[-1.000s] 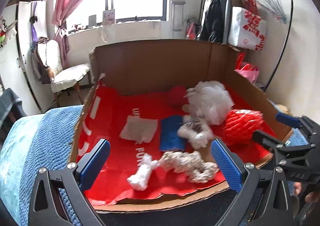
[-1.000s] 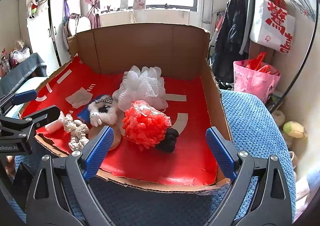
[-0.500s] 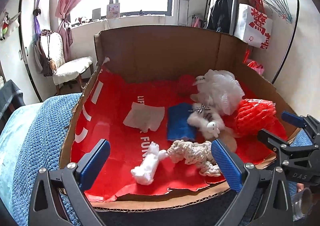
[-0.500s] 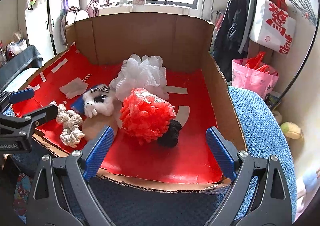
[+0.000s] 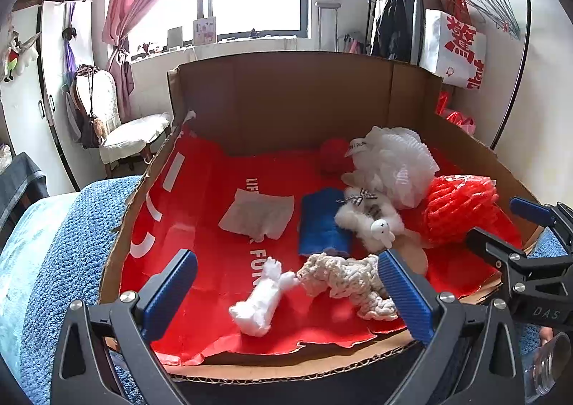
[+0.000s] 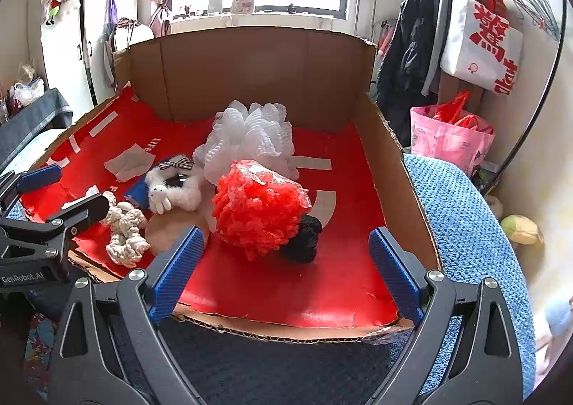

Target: Organize soft objects

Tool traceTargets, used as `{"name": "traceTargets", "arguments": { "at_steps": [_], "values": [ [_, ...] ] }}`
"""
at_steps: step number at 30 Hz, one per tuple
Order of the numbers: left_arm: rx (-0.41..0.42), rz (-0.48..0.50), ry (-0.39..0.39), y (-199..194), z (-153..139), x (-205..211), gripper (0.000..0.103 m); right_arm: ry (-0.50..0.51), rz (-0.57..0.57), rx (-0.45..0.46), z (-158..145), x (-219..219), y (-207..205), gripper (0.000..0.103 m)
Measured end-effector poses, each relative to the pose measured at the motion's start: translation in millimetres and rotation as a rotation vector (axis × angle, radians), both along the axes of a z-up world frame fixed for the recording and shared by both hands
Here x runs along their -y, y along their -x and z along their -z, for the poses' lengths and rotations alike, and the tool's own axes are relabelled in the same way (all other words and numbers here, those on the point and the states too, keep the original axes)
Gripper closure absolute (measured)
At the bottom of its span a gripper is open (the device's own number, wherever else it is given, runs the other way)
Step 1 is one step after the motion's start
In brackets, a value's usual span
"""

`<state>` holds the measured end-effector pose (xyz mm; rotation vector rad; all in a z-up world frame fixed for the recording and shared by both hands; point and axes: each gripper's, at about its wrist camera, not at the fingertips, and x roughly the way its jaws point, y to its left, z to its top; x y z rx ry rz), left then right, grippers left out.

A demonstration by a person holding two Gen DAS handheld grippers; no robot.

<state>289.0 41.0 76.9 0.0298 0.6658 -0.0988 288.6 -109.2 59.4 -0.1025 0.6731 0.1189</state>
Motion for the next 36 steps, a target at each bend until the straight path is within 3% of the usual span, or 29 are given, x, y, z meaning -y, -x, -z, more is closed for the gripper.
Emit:
{"name": "traceTargets", "arguments": {
  "at_steps": [36],
  "values": [
    [0.007, 0.002, -0.014, -0.8, 1.9, 2.1, 0.000, 0.018, 0.016, 0.013, 2.8, -0.2, -0.5, 0.008]
  ]
}}
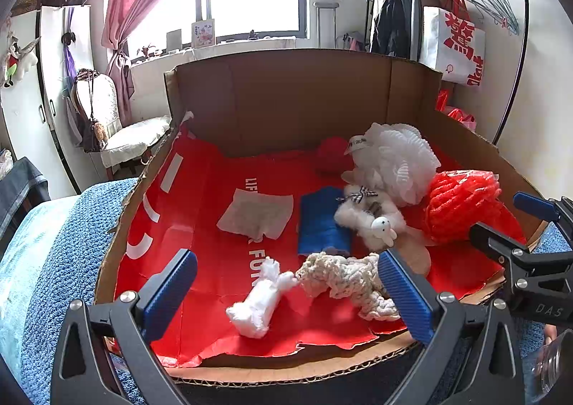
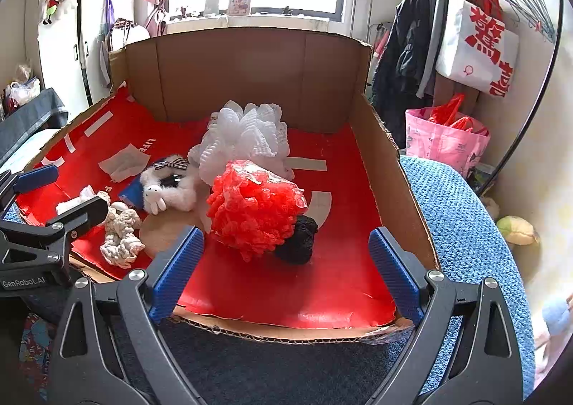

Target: Organize soft objects

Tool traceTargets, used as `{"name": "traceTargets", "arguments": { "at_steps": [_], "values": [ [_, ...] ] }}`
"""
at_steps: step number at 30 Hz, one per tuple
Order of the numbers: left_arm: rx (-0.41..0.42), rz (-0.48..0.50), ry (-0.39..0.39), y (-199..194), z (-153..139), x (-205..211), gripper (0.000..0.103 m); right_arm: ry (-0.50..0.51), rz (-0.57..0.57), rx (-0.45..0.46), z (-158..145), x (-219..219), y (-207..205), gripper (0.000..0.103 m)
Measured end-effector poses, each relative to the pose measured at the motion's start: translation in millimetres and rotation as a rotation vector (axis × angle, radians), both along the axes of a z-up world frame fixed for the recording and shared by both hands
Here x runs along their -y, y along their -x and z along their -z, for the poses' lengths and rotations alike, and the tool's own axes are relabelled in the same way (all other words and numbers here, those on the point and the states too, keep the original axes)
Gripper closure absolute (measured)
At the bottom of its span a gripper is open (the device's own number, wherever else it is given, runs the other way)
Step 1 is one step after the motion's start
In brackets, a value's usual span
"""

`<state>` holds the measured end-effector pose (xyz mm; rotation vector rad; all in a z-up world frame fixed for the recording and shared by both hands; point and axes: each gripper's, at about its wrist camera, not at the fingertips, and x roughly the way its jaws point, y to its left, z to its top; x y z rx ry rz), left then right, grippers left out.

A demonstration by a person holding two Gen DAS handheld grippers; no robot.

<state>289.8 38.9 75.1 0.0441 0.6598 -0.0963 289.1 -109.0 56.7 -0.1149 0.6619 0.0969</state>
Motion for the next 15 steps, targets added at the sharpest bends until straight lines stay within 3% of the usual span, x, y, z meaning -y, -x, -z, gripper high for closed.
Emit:
{"name": "traceTargets", "arguments": {
  "at_steps": [15],
  "values": [
    [-0.002, -0.001, -0.004, -0.4, 2.0, 0.1, 0.000, 0.003, 0.003, -0.001, -0.7, 0.7, 0.0, 0.008]
  ]
}}
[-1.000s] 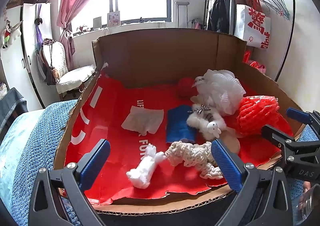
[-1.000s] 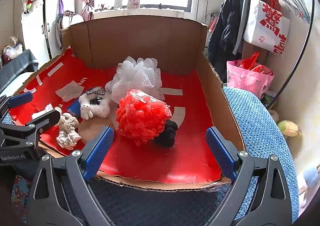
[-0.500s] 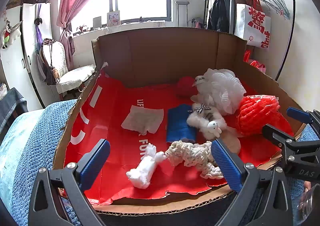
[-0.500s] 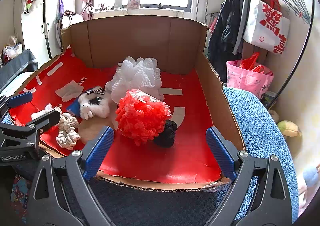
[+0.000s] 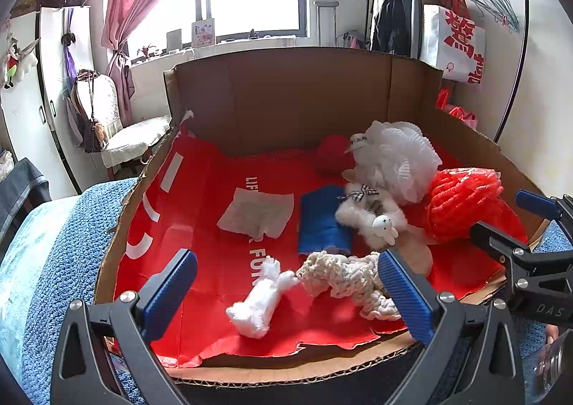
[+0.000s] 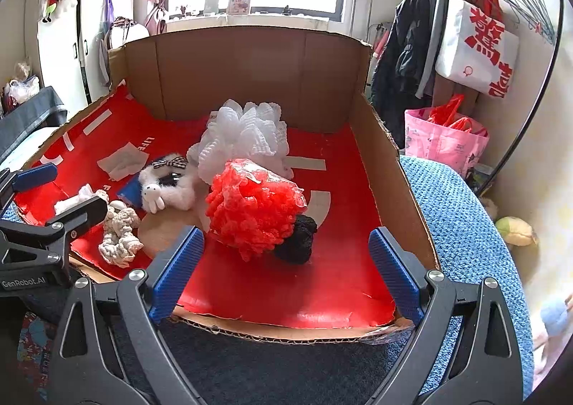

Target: Organize soft objects

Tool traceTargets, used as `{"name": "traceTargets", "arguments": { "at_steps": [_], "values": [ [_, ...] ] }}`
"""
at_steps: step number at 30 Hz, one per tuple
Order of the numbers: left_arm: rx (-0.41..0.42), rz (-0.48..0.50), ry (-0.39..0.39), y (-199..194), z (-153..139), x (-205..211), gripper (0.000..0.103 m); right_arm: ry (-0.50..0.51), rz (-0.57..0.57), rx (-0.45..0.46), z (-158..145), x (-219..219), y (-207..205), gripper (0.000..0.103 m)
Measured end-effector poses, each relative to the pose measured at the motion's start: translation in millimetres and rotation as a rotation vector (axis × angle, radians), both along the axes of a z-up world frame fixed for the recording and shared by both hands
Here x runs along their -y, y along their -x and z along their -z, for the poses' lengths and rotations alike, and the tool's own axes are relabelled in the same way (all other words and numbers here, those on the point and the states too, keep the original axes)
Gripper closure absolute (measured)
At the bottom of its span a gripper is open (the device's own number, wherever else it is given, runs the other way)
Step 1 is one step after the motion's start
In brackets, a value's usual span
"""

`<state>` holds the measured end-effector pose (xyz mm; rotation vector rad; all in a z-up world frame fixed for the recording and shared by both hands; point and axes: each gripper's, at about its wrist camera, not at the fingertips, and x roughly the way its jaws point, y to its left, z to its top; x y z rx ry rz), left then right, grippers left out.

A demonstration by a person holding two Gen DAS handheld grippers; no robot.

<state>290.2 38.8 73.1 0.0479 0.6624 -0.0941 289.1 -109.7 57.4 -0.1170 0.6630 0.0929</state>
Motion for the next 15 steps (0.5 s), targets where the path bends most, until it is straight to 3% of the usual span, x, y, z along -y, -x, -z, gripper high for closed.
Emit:
{"name": "traceTargets", "arguments": {
  "at_steps": [15],
  "values": [
    [-0.004, 0.002, -0.003, -0.7, 2.6, -1.4, 0.000, -0.007, 0.000, 0.000, 0.5, 0.4, -0.9, 0.008]
  ]
}}
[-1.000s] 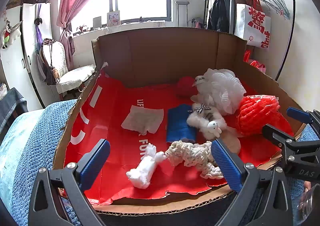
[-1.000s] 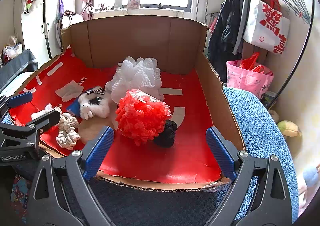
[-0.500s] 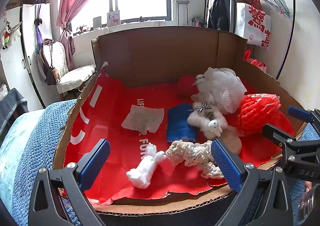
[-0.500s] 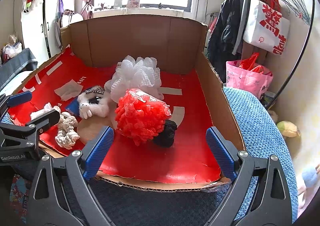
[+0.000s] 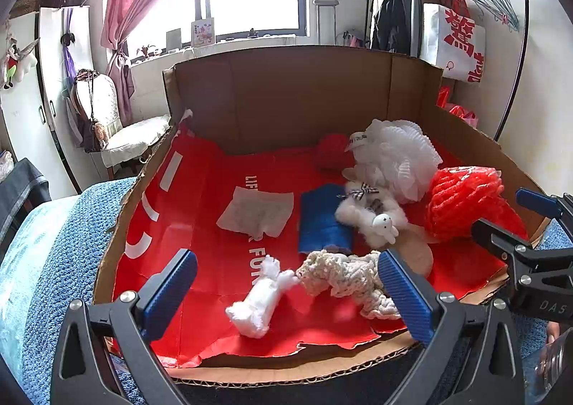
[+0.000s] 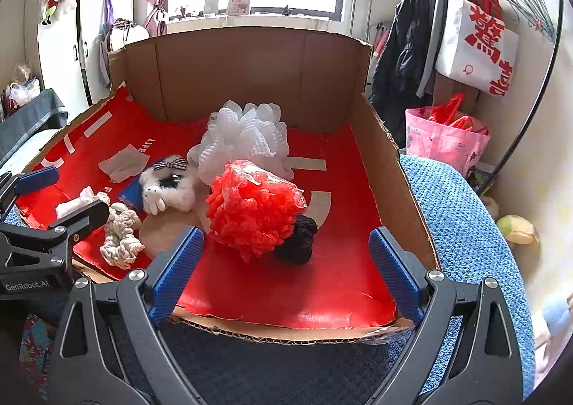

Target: Organize soft objects

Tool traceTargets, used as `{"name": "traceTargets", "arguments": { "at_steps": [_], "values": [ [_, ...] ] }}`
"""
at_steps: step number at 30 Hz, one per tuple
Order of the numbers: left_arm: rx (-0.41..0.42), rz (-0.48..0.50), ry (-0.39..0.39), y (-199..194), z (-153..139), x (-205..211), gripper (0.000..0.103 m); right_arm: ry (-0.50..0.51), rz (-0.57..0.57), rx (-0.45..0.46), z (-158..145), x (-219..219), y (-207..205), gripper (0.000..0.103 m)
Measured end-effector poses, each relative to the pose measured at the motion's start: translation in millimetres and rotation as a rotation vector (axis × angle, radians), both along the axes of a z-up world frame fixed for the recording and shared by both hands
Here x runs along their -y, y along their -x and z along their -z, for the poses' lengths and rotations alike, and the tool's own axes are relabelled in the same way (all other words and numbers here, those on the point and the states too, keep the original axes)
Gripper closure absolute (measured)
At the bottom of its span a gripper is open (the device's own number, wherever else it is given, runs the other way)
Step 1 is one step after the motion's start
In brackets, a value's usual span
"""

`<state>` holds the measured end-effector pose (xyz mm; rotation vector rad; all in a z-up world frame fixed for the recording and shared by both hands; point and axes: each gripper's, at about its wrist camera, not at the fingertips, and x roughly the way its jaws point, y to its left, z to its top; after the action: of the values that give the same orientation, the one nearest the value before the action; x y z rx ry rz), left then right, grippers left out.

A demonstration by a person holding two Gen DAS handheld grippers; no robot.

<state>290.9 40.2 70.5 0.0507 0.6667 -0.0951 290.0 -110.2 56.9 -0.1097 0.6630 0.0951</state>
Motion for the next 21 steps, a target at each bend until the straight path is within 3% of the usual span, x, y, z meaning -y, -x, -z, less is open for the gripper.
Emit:
{"name": "traceTargets", "arguments": {
  "at_steps": [21],
  "values": [
    [-0.002, 0.000, -0.001, -0.6, -0.6, 1.2, 0.000, 0.012, 0.001, -0.002, 0.4, -0.1, 0.2, 0.008]
  ]
}}
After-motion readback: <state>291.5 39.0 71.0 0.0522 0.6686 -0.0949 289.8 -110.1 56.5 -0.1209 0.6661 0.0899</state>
